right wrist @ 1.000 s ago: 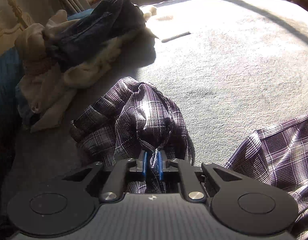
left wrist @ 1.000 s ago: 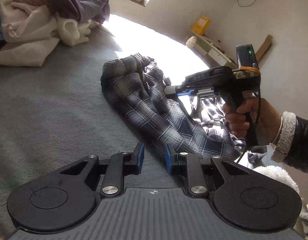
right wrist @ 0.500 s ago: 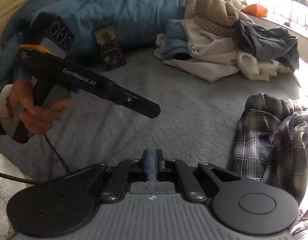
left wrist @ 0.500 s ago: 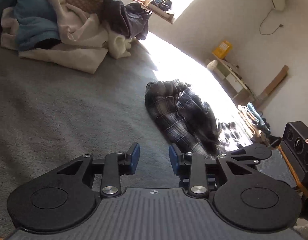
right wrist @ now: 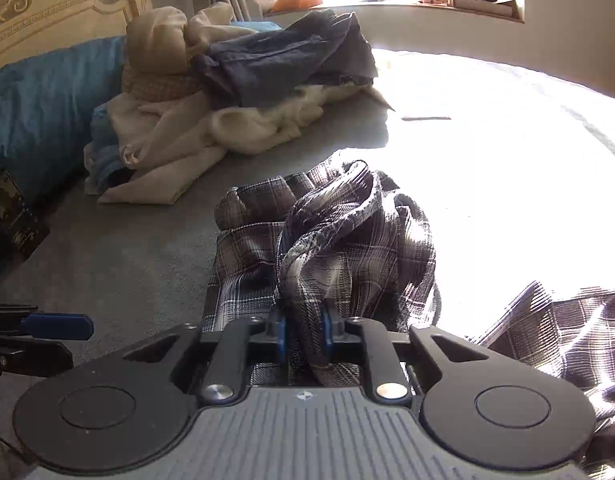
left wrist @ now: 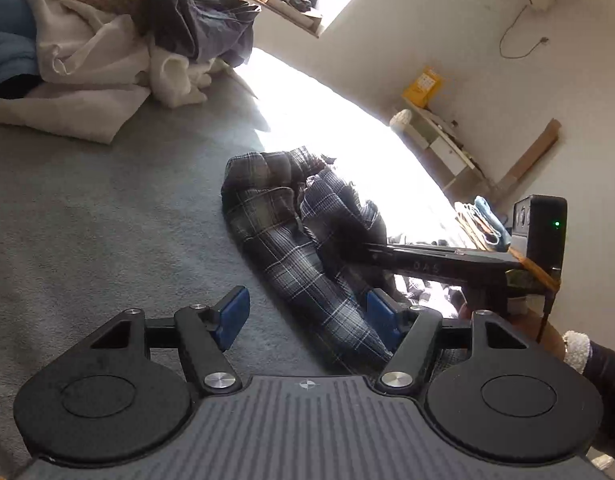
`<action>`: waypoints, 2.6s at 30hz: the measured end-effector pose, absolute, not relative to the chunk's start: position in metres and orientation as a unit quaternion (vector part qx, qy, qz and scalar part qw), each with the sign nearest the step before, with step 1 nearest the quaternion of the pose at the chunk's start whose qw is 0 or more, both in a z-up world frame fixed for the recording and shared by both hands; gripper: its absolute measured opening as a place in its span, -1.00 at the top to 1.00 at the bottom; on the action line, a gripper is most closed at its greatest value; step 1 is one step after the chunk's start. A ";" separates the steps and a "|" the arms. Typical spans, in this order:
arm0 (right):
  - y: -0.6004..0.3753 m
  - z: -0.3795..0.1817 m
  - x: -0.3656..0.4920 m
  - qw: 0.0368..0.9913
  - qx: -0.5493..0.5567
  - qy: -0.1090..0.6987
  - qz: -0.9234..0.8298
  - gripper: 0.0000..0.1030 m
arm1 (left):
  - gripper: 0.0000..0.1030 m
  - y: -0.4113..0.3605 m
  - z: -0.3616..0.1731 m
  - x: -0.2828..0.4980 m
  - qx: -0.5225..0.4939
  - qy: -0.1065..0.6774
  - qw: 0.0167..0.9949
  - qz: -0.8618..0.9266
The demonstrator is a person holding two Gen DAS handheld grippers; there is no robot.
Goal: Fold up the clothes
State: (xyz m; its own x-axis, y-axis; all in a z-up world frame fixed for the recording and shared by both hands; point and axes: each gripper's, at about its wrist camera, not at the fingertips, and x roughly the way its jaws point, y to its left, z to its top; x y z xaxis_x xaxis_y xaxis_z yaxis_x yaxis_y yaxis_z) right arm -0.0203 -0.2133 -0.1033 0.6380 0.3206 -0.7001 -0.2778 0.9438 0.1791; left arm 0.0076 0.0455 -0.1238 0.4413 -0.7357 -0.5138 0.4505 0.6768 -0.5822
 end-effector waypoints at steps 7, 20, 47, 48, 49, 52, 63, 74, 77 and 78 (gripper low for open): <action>-0.135 -0.095 -0.095 0.867 -0.098 0.364 0.327 0.84 | -0.39 0.064 -0.123 0.002 -0.189 0.407 0.813 -0.371; -0.072 -0.123 -0.175 0.796 -0.275 0.342 0.417 0.02 | -0.55 0.044 -0.143 -0.001 -0.114 0.434 0.822 -0.351; -0.182 -0.128 0.030 0.720 0.390 0.448 0.359 0.00 | -0.53 0.028 -0.137 -0.005 -0.063 0.392 0.862 -0.315; -0.177 -0.129 0.034 0.712 0.395 0.450 0.368 0.00 | -0.53 0.035 -0.140 0.000 -0.075 0.400 0.863 -0.300; -0.176 -0.128 0.037 0.703 0.405 0.450 0.374 0.00 | -0.52 0.041 -0.144 0.005 -0.085 0.408 0.863 -0.286; -0.191 -0.123 0.041 0.690 0.441 0.435 0.375 -0.03 | -0.52 0.055 -0.151 0.018 -0.107 0.420 0.864 -0.256; -0.351 -0.121 0.084 0.820 0.369 0.433 0.068 -0.36 | -0.29 0.072 -0.167 0.051 -0.204 0.446 0.833 -0.256; -0.306 -0.168 0.112 0.779 0.301 0.535 0.131 0.38 | 0.24 0.067 -0.175 0.053 -0.228 0.474 0.812 -0.255; -0.301 -0.141 0.101 0.811 0.217 0.535 0.096 0.83 | 0.66 0.058 -0.175 0.056 -0.254 0.474 0.798 -0.271; -0.301 -0.125 0.097 0.829 0.184 0.521 0.084 0.89 | 0.70 0.054 -0.174 0.057 -0.267 0.471 0.792 -0.282</action>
State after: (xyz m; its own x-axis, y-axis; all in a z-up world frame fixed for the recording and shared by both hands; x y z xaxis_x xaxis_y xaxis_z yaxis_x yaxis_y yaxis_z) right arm 0.0971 -0.3010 -0.1250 0.4425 0.3311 -0.8334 0.0526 0.9182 0.3927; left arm 0.0572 0.0539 -0.1738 0.3971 -0.6984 -0.5954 0.1949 0.6982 -0.6889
